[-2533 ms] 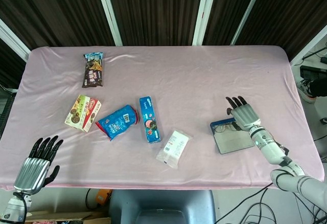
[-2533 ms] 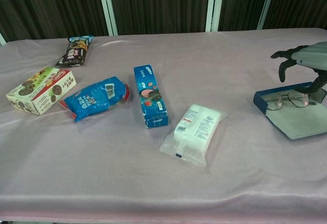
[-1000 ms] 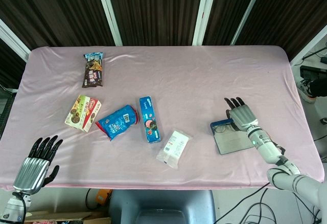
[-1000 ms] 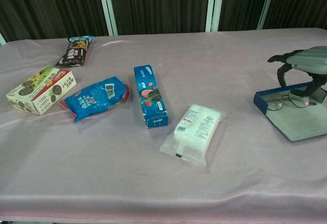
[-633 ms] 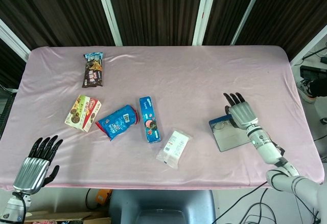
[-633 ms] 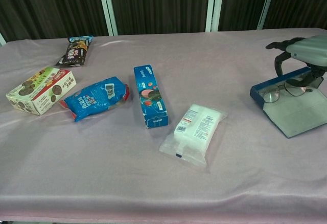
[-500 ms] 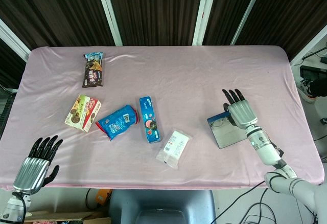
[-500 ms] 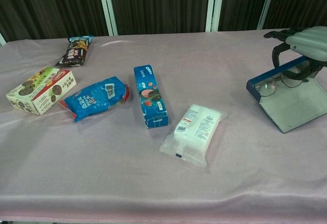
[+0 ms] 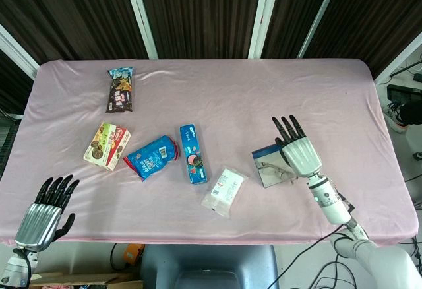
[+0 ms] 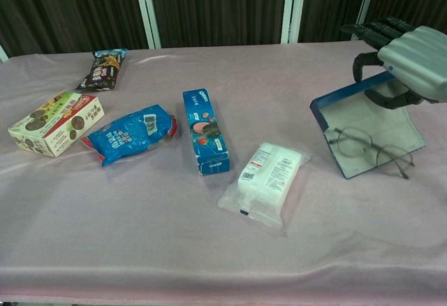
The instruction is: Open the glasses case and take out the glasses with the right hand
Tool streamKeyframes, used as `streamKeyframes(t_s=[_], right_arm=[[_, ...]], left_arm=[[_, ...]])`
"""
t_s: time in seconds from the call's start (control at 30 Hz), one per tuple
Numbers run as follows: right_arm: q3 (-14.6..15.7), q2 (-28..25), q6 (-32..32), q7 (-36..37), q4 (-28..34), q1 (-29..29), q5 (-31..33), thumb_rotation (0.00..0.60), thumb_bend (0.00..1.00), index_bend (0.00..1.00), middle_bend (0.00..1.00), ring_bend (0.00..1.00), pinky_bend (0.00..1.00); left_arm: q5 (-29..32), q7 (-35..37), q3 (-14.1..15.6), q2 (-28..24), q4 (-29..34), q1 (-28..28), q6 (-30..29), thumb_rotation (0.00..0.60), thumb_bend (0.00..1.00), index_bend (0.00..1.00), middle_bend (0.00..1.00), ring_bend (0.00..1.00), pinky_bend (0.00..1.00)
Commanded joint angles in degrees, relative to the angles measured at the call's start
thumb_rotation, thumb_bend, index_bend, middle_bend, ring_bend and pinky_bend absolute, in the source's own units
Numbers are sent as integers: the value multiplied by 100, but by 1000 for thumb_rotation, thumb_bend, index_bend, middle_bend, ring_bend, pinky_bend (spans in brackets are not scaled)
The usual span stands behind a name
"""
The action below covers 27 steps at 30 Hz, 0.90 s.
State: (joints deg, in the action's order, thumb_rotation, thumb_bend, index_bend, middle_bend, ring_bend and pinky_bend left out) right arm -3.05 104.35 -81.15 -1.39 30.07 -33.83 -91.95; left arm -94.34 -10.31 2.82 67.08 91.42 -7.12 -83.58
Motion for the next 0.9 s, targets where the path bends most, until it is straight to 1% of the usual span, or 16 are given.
streamKeyframes(t_s=[0.03, 0.17, 0.37, 0.47, 0.53, 0.6, 0.7, 0.8, 0.9], right_arm=[[73, 353, -40, 174, -444, 48, -82, 600, 550, 684, 17, 0, 0], [14, 462, 75, 179, -679, 33, 11, 600, 549, 684, 18, 0, 0], [-154, 430, 224, 71, -918, -44, 204, 600, 549, 684, 21, 0, 0], [-317, 397, 387, -165, -1092, -139, 379, 600, 548, 682, 22, 0, 0], [-446, 368, 618, -248, -1150, -204, 541, 600, 543, 673, 22, 0, 0], [-550, 355, 954, -347, -1209, -261, 701, 600, 545, 644, 22, 0, 0], [-694, 406, 1537, -425, -1222, -315, 955, 600, 546, 570, 22, 0, 0], [-760, 480, 1900, -377, -1229, -339, 1098, 600, 547, 504, 22, 0, 0], [-807, 542, 2187, -302, -1264, -363, 1207, 600, 542, 404, 23, 0, 0]], left_arm=[[-1, 6, 1, -5, 1, 4, -5, 600, 392, 0, 0, 0, 0], [-2, 18, -1, -11, 0, 6, -11, 600, 391, 0, 0, 0, 0], [1, 16, -1, -10, -1, 2, 4, 600, 392, 0, 0, 0, 0], [-3, 0, 2, -2, 1, -1, 12, 600, 392, 0, 0, 0, 0], [-6, -21, 4, 7, 2, -3, 19, 600, 391, 0, 0, 0, 0], [-4, -47, 6, 19, 4, -6, 33, 600, 391, 0, 0, 0, 0], [3, -85, 8, 34, 6, -15, 62, 600, 391, 0, 0, 0, 0], [23, -100, 1, 41, 12, -13, 66, 600, 391, 0, 0, 0, 0], [59, -117, -13, 47, 16, -9, 70, 600, 391, 0, 0, 0, 0]])
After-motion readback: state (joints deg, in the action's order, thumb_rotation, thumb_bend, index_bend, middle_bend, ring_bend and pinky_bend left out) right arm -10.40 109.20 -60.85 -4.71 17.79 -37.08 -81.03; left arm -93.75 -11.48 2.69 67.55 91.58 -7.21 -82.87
